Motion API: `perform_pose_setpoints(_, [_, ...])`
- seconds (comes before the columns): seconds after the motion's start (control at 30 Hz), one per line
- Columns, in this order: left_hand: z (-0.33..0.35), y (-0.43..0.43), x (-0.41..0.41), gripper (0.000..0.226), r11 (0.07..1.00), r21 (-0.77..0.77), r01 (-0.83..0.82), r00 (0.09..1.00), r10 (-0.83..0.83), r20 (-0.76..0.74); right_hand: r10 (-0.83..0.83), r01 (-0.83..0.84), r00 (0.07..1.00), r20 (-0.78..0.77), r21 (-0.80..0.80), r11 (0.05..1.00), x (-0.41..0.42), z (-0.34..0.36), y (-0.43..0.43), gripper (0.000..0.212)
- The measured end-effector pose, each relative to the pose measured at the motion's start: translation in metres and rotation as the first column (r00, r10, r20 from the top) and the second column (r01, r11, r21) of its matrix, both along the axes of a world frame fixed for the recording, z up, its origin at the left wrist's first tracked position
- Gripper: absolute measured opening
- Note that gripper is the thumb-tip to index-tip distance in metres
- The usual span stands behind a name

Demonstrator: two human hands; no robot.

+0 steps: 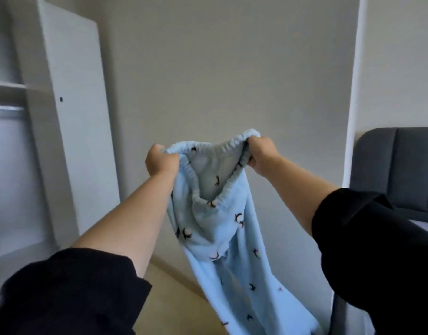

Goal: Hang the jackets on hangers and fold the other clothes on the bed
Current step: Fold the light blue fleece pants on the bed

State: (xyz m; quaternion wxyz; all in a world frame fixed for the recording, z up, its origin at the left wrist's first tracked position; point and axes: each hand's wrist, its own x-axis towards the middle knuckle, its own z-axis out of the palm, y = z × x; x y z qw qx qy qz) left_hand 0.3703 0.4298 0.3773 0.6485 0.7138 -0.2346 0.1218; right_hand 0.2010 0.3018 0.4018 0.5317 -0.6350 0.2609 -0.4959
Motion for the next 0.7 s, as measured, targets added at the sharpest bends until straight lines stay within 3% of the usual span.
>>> perform_pose_setpoints(0.1, [-0.004, 0.024, 0.031, 0.037, 0.966, 0.253, -0.046, 0.998, 0.032, 0.061, -0.213, 0.133, 0.953, -0.216, -0.337, 0.932, 0.024, 0.000, 0.005, 0.016])
perform_pose_setpoints(0.2, [-0.011, 0.048, 0.050, 0.030, 0.915, 0.365, -0.171, 0.981, 0.123, 0.152, -0.393, 0.009, 0.744, -0.540, -0.579, 0.815, 0.029, -0.010, 0.010, 0.009])
perform_pose_setpoints(0.27, [-0.017, 0.063, 0.062, 0.026, 0.840, 0.451, -0.301, 0.946, 0.205, 0.250, -0.517, -0.004, 0.650, -0.558, -0.682, 0.731, 0.029, -0.019, 0.012, 0.005])
perform_pose_setpoints(0.33, [-0.022, 0.073, 0.072, 0.024, 0.714, 0.566, -0.413, 0.904, 0.242, 0.354, -0.667, 0.019, 0.581, -0.466, -0.812, 0.584, 0.025, -0.025, 0.012, 0.008])
perform_pose_setpoints(0.43, [-0.022, 0.083, 0.076, 0.022, 0.664, 0.632, -0.399, 0.917, 0.265, 0.299, -0.790, -0.022, 0.463, -0.403, -0.896, 0.444, 0.015, -0.024, 0.004, 0.011])
perform_pose_setpoints(0.5, [-0.018, 0.088, 0.081, 0.024, 0.759, 0.581, -0.293, 0.955, 0.257, 0.145, -0.806, -0.031, 0.353, -0.475, -0.867, 0.497, 0.008, -0.024, -0.004, 0.017])
perform_pose_setpoints(0.57, [-0.013, 0.090, 0.084, 0.017, 0.894, 0.433, -0.113, 0.980, 0.173, -0.101, -0.714, 0.033, 0.310, -0.628, -0.744, 0.668, -0.001, -0.025, -0.012, 0.013])
perform_pose_setpoints(0.63, [-0.013, 0.091, 0.082, 0.007, 0.966, 0.257, 0.026, 0.944, 0.061, -0.324, -0.540, 0.089, 0.375, -0.753, -0.551, 0.830, -0.004, -0.026, -0.019, 0.016])
perform_pose_setpoints(0.7, [-0.016, 0.089, 0.080, 0.009, 0.978, 0.167, 0.128, 0.912, -0.050, -0.406, -0.383, 0.129, 0.520, -0.763, -0.373, 0.919, -0.006, -0.027, -0.026, 0.025])
